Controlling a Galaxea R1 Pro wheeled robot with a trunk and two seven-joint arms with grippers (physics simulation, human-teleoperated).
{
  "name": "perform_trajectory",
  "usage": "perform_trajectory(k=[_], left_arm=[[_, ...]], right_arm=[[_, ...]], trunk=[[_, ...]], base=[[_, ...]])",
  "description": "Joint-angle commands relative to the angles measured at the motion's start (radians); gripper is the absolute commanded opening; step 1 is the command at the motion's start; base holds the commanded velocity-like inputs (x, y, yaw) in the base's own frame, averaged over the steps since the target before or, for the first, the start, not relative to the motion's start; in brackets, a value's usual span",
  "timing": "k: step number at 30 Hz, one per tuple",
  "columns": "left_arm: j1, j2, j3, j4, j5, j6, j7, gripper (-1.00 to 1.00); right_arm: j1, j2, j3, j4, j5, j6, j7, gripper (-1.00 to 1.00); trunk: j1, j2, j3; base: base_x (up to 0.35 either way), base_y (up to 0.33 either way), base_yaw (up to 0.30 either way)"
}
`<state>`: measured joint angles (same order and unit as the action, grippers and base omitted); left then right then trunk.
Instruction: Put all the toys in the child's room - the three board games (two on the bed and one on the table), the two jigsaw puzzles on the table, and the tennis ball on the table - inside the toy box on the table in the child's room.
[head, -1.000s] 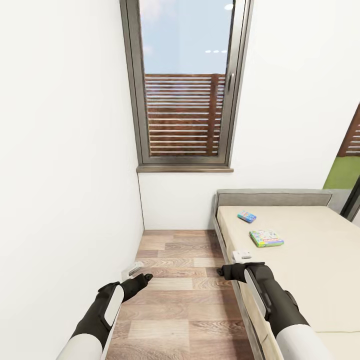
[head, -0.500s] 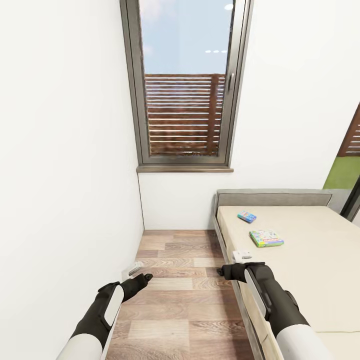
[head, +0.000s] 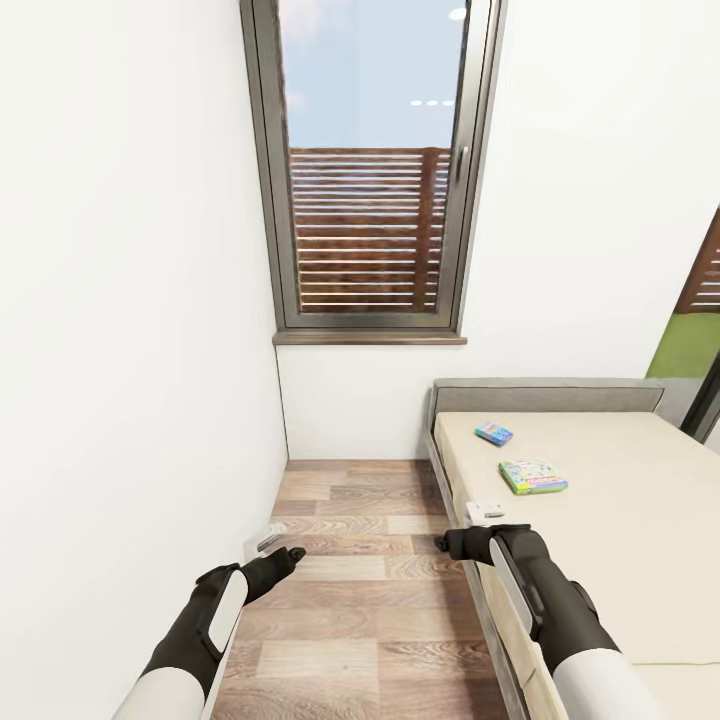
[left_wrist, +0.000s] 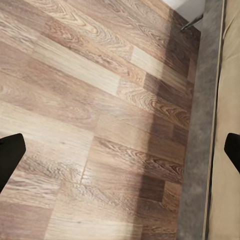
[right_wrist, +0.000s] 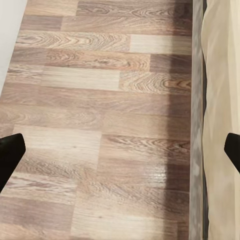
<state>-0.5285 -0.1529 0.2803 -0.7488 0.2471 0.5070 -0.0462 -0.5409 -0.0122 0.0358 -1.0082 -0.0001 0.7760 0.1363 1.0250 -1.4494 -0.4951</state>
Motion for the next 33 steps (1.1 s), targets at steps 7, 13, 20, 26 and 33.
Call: perform_trajectory(k=[7, 13, 20, 26, 33], left_arm=[[0.000, -0.002, 0.006, -0.001, 0.001, 0.007, -0.004, 1.00], [0.007, -0.001, 0.005, -0.002, -0.001, 0.004, -0.004, 1.00], [0.009, -0.001, 0.005, -0.003, -0.002, 0.004, -0.004, 1.00], [0.010, -0.001, 0.005, -0.003, -0.001, 0.004, -0.004, 1.00], [0.010, -0.001, 0.005, -0.003, -0.001, 0.004, -0.004, 1.00]], right_arm=[[-0.001, 0.000, 0.002, -0.001, -0.002, 0.004, 0.002, 1.00], [-0.001, 0.001, 0.006, -0.001, -0.003, 0.004, 0.002, 1.00], [-0.001, 0.001, 0.005, -0.001, -0.002, 0.004, 0.002, 1.00], [-0.001, 0.001, 0.004, -0.001, -0.003, 0.005, 0.002, 1.00], [-0.001, 0.001, 0.005, -0.001, -0.003, 0.004, 0.002, 1.00]], trunk=[[0.000, -0.001, -0.001], [0.000, -0.001, -0.001], [0.000, -0.001, -0.001], [0.000, -0.001, -0.001], [0.000, -0.001, -0.001]], base=[[0.000, 0.000, 0.000], [0.081, 0.000, 0.000], [0.290, 0.000, 0.000], [0.327, 0.000, 0.000], [0.332, 0.000, 0.000]])
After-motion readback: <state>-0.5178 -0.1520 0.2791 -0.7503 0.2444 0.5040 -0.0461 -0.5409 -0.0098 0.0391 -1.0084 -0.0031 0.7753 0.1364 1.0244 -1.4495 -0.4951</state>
